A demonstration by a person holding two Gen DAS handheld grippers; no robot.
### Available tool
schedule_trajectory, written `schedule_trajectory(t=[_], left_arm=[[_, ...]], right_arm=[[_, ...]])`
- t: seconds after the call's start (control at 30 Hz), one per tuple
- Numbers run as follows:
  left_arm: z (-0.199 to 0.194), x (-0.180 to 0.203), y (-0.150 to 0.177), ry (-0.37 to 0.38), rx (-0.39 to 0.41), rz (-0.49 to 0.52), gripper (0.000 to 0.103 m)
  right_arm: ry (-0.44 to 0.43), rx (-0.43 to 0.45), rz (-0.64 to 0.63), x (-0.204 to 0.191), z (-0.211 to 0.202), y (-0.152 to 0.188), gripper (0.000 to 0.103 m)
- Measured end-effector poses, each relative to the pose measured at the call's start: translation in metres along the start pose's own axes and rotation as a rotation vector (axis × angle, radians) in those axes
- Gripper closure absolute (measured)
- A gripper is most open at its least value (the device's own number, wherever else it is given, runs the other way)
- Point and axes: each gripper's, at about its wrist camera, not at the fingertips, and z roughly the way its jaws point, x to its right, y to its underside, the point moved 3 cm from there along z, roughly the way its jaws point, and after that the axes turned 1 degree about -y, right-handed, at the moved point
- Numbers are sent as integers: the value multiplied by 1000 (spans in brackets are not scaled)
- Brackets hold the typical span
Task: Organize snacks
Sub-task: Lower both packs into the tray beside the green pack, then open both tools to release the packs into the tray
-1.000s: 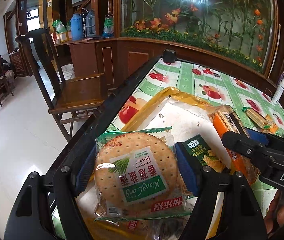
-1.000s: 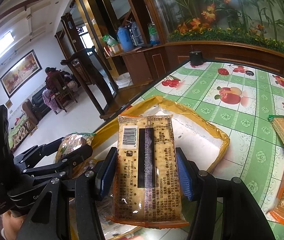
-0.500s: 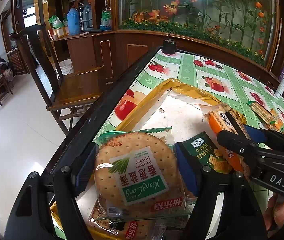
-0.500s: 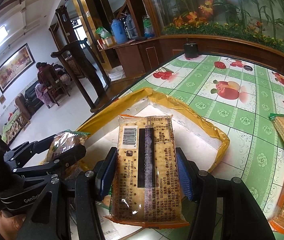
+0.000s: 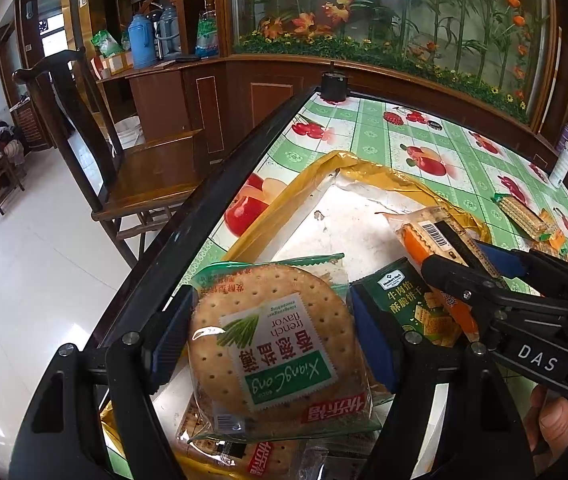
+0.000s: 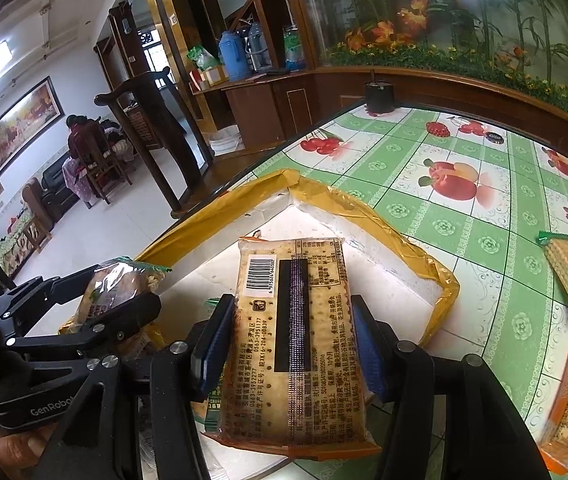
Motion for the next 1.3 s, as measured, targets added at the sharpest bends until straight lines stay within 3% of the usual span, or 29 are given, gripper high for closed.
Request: schedule_trajectory(t=[0.3,0.53,0.6,0.93,1.3], left_arm=[[-2,-6,1,-6,-16,-35,26],[-23,-4,-2,-40,51,-26,24],[-30,-3,-2,-43,65,-22,23],[-69,10,4,-5,121,-24,23],[-99,44,11,10,161,29,20]], right_arm=[[10,18,-2,0,-6,1,44],[11,55,10,1,-28,2,41],[20,72,10,1,-39,3,34],[25,150,38,5,-97,13,32],[87,217,77,29,-160,37,26]])
